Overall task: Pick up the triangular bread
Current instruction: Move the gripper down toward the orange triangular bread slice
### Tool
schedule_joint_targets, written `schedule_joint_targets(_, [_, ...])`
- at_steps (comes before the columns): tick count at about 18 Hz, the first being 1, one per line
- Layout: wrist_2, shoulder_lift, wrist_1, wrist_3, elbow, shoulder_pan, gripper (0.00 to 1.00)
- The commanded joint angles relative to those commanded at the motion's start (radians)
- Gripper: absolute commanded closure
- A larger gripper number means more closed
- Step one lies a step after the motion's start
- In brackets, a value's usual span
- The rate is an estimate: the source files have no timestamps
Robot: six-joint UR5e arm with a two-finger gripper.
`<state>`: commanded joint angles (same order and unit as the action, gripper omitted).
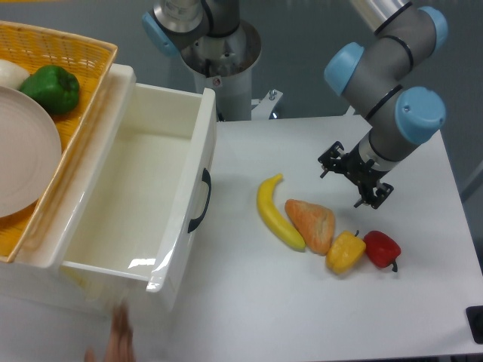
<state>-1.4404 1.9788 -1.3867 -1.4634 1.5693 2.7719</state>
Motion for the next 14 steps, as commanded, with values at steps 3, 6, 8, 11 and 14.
schedule_joint_targets(3, [0.005,0.003,0.003,0.002,0.023,-0.005,0.00])
schedule_joint_targets(6, [0.040,0.021,0.005,0.021,0.025,-0.011,0.00])
schedule_joint_targets(8, [0.064,0.037,0.011,0.079,0.025,-0.014,0.00])
schedule_joint_targets(11, [0.064,0.064,0.086,0.123,0.025,-0.029,0.00])
schedule_joint_targets(14, [0.063,0.089,0.126,0.150,0.020,-0.041,0.00])
